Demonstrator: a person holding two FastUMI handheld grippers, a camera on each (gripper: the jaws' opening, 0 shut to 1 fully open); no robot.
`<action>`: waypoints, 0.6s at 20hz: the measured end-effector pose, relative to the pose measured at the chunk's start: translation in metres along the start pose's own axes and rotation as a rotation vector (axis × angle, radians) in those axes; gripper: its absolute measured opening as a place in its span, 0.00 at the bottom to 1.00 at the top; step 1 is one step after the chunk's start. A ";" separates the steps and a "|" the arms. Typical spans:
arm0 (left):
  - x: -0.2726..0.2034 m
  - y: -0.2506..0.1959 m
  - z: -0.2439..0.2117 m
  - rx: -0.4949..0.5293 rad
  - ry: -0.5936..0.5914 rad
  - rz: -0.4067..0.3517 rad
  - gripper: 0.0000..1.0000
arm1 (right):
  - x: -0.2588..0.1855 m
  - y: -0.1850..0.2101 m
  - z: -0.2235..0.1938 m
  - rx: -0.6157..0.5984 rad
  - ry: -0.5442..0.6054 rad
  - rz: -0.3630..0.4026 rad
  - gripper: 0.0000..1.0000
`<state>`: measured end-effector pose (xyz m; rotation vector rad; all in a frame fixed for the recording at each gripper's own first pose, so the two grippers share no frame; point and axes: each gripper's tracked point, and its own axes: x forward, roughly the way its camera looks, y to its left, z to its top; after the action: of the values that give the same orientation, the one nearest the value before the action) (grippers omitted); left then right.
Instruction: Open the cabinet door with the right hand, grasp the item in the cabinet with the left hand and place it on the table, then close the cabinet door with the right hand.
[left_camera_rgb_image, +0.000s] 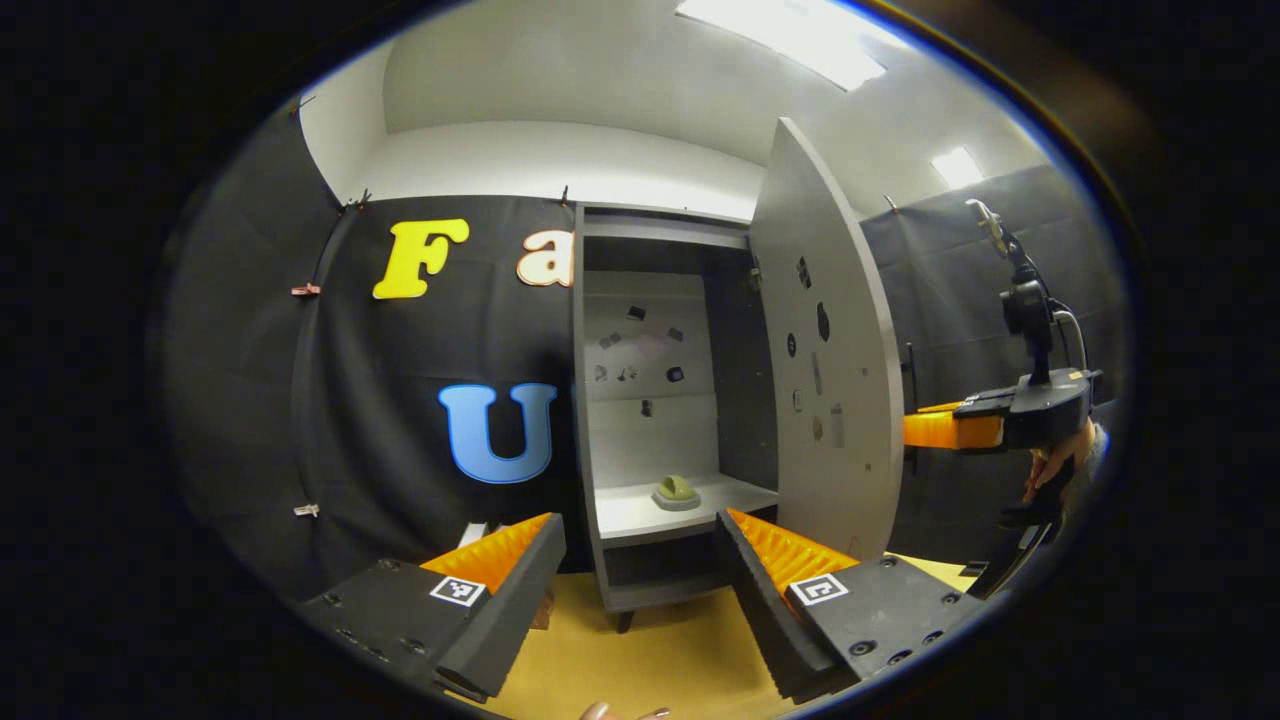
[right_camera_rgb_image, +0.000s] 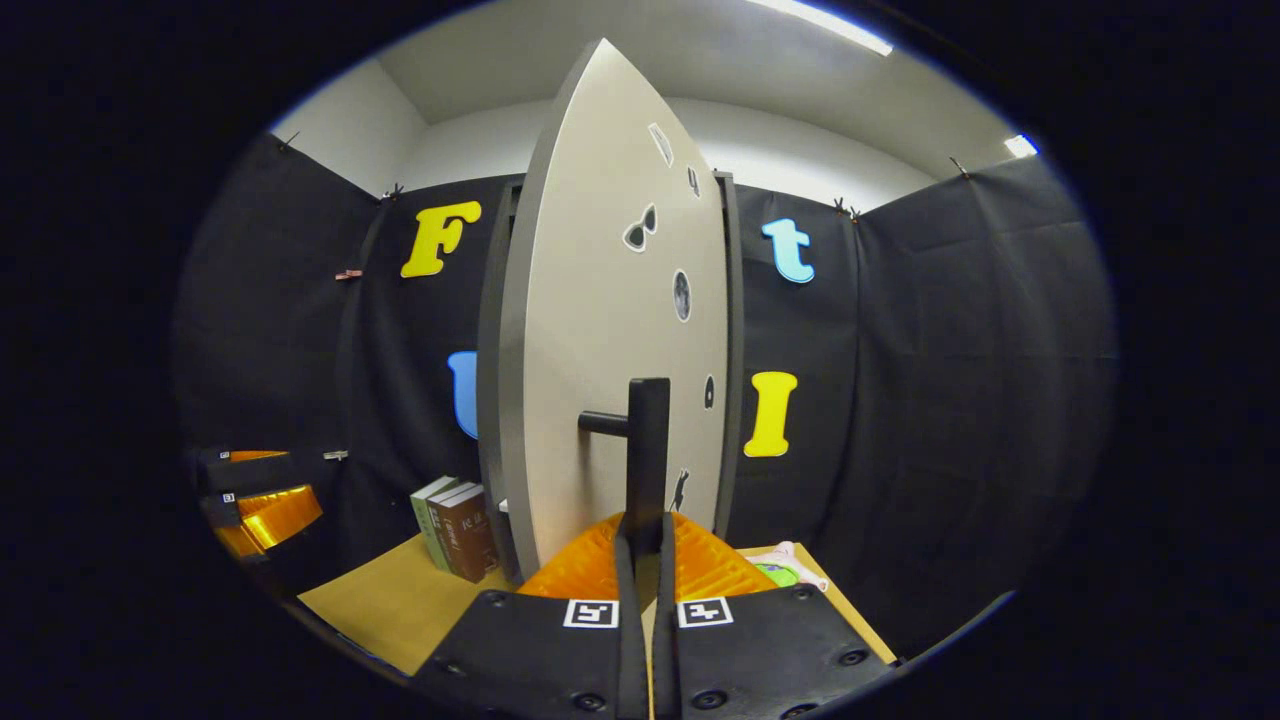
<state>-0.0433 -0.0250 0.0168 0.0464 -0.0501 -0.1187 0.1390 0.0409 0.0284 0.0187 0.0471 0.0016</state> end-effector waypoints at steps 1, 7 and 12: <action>0.003 -0.006 -0.001 -0.001 0.004 -0.010 0.95 | 0.001 -0.006 0.000 -0.011 0.001 -0.015 0.07; 0.039 -0.044 0.001 0.000 0.002 -0.034 0.95 | 0.002 -0.028 -0.002 -0.005 0.007 -0.041 0.06; 0.075 -0.081 -0.007 -0.025 0.022 -0.054 0.95 | 0.002 -0.040 -0.002 0.001 0.010 -0.031 0.06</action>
<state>0.0219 -0.1139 0.0094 0.0237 -0.0254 -0.1732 0.1411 0.0012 0.0251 0.0186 0.0576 -0.0298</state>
